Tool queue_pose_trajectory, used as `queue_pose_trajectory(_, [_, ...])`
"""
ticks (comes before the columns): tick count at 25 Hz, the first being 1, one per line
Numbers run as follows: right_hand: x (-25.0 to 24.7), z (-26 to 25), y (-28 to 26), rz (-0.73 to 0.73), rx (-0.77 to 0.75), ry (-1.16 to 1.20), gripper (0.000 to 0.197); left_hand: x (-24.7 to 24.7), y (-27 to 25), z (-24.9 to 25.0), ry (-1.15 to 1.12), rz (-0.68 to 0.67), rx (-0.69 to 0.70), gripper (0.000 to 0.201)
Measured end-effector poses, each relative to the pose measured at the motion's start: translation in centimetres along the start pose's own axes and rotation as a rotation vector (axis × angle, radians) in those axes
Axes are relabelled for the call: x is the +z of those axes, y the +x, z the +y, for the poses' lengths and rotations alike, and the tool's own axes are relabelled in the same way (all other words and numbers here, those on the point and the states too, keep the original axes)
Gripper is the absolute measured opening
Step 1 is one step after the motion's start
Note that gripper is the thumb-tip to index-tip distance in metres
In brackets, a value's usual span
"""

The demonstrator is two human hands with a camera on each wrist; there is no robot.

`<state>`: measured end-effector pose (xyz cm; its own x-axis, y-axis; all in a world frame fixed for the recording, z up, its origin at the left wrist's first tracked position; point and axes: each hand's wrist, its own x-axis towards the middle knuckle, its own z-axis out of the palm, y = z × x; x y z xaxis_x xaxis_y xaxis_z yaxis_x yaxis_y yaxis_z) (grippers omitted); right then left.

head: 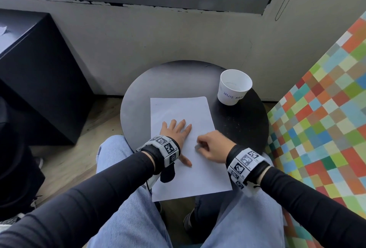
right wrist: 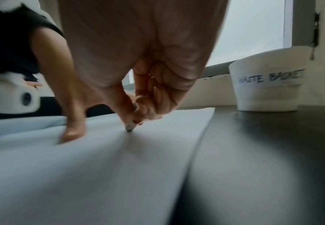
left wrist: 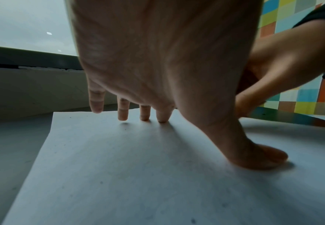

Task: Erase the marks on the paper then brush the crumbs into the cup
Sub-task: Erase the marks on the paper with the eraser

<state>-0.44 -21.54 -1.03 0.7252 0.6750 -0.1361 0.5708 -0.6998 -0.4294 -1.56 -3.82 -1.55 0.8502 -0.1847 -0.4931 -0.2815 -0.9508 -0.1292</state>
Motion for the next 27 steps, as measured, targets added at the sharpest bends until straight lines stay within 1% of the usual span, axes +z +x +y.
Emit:
queue_pose_trajectory(2, [0.9, -1.3, -0.5, -0.107, -0.095, 0.012, 0.014, 0.1, 0.0, 0.0, 0.006, 0.003, -0.002, 0.141])
queue_pose_trajectory(3, [0.8, -1.2, -0.3, -0.109, -0.086, 0.013, 0.014, 0.1, 0.0, -0.1, 0.004, 0.004, -0.001, 0.141])
queue_pose_trajectory(6, [0.0, 0.1, 0.5, 0.011, -0.007, 0.002, 0.016, 0.0, -0.1, -0.1, -0.015, -0.009, 0.002, 0.14])
queue_pose_trajectory(7, [0.2, -0.1, 0.3, -0.001, -0.017, 0.002, 0.016, 0.1, -0.1, -0.1, -0.016, -0.008, 0.0, 0.14])
queue_pose_trajectory(9, [0.9, -1.3, -0.3, -0.099, -0.079, 0.018, 0.015, 0.1, 0.0, 0.0, -0.008, 0.001, -0.006, 0.141])
queue_pose_trajectory(10, [0.9, -1.3, -0.3, -0.112, -0.077, 0.016, 0.015, 0.1, 0.0, 0.0, -0.006, -0.001, -0.008, 0.141])
queue_pose_trajectory(11, [0.5, -0.8, -0.1, -0.083, -0.041, 0.002, 0.016, 0.1, 0.0, 0.0, -0.008, -0.003, -0.01, 0.141])
queue_pose_trajectory(13, [-0.1, 0.4, 0.3, 0.029, 0.029, -0.005, 0.017, 0.1, 0.0, 0.1, -0.013, -0.01, -0.009, 0.14])
queue_pose_trajectory(14, [-0.2, 0.4, 0.2, 0.033, 0.025, -0.003, 0.017, 0.0, 0.0, 0.1, -0.016, -0.012, -0.011, 0.14])
queue_pose_trajectory(15, [0.1, -0.1, -0.1, -0.008, -0.01, 0.004, 0.017, 0.1, 0.0, 0.1, -0.016, -0.01, -0.013, 0.141])
queue_pose_trajectory(17, [0.8, -1.5, -1.2, -0.135, -0.071, 0.014, 0.016, 0.0, -0.1, 0.1, -0.013, -0.008, -0.013, 0.141])
queue_pose_trajectory(18, [0.6, -1.1, -1.4, -0.136, -0.041, 0.007, 0.017, 0.0, -0.1, 0.1, -0.011, -0.005, -0.012, 0.141])
queue_pose_trajectory(19, [0.0, -0.1, -1.2, -0.08, 0.018, -0.007, 0.017, 0.0, -0.1, 0.1, -0.011, -0.003, -0.012, 0.141])
queue_pose_trajectory(20, [-0.7, 1.2, -1.0, 0.01, 0.101, -0.001, 0.019, 0.0, -0.1, 0.1, -0.013, -0.003, -0.011, 0.14])
queue_pose_trajectory(22, [-2.3, 3.5, -1.1, 0.158, 0.261, 0.094, 0.023, -0.2, -0.2, 0.1, -0.014, -0.011, -0.01, 0.14])
queue_pose_trajectory(24, [-2.8, 4.0, -1.9, 0.233, 0.302, 0.185, 0.018, -0.3, -0.1, 0.0, -0.013, -0.011, -0.009, 0.139])
queue_pose_trajectory(27, [-1.9, 3.4, -3.4, 0.271, 0.301, 0.246, 0.012, -0.2, -0.1, 0.1, -0.013, -0.008, -0.004, 0.138])
